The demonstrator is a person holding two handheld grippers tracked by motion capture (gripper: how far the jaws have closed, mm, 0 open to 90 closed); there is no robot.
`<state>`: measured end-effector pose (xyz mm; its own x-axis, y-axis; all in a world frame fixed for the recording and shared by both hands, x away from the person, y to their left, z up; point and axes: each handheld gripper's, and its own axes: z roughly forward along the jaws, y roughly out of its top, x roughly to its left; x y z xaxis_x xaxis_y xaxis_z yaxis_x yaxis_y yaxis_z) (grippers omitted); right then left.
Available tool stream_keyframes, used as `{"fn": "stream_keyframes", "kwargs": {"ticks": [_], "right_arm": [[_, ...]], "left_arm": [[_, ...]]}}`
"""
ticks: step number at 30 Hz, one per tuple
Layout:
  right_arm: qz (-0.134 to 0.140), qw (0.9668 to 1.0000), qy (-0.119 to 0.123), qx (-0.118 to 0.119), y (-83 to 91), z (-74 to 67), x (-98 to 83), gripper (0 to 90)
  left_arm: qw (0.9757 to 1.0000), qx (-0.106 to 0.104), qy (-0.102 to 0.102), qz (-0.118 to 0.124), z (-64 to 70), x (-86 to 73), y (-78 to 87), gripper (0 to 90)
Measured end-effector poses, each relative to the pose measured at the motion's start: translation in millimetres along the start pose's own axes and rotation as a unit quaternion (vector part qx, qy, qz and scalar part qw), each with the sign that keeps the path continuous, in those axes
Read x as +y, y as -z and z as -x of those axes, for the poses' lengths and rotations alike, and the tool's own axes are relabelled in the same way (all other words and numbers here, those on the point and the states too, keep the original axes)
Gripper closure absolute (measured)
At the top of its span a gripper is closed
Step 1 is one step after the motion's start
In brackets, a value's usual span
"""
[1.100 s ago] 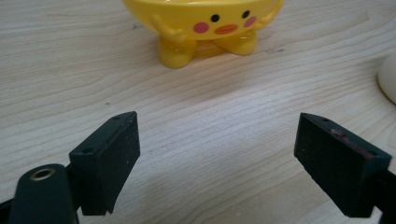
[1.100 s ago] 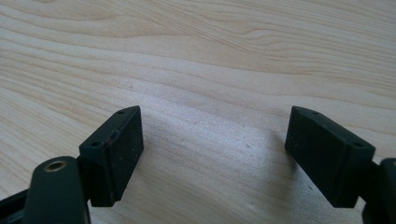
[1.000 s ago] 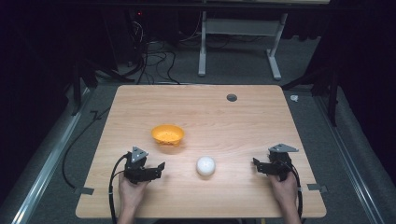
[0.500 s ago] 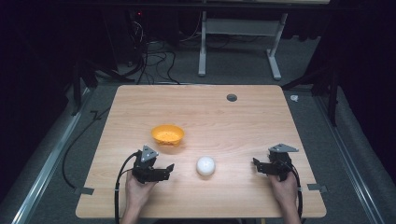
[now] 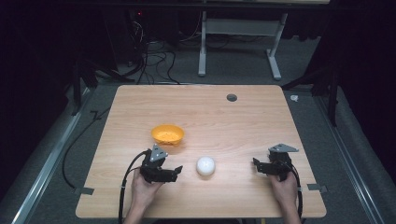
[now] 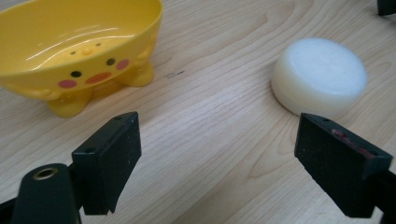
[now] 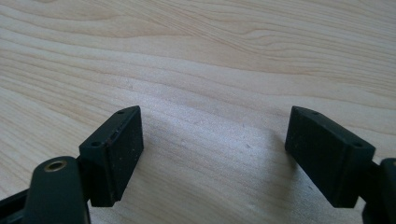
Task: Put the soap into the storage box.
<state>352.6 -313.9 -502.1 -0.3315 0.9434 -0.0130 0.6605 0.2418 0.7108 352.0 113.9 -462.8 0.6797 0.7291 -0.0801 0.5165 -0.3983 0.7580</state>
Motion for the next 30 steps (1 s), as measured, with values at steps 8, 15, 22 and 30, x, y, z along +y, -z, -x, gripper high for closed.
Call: {"fn": "stream_keyframes", "kwargs": {"ticks": [8, 15, 22, 30], "right_arm": [[0.000, 1.0000, 0.000, 0.000, 0.0, 0.0, 0.0, 20.3], [0.000, 1.0000, 0.000, 0.000, 0.0, 0.1, -0.1, 20.3], [0.000, 1.0000, 0.001, 0.001, 0.3, 0.3, -0.3, 20.3], [0.000, 1.0000, 0.000, 0.001, 0.4, 0.4, -0.4, 20.3]], "left_arm": [[0.9999, -0.014, -0.009, -0.003, 6.9, 6.3, -7.1, 15.0], [0.9995, -0.020, -0.025, -0.004, 15.2, 16.0, -11.3, 14.4], [0.9985, -0.034, -0.042, -0.009, 27.3, 26.3, -20.8, 14.2], [0.9969, -0.051, -0.057, -0.017, 38.2, 34.2, -34.5, 14.0]]}}
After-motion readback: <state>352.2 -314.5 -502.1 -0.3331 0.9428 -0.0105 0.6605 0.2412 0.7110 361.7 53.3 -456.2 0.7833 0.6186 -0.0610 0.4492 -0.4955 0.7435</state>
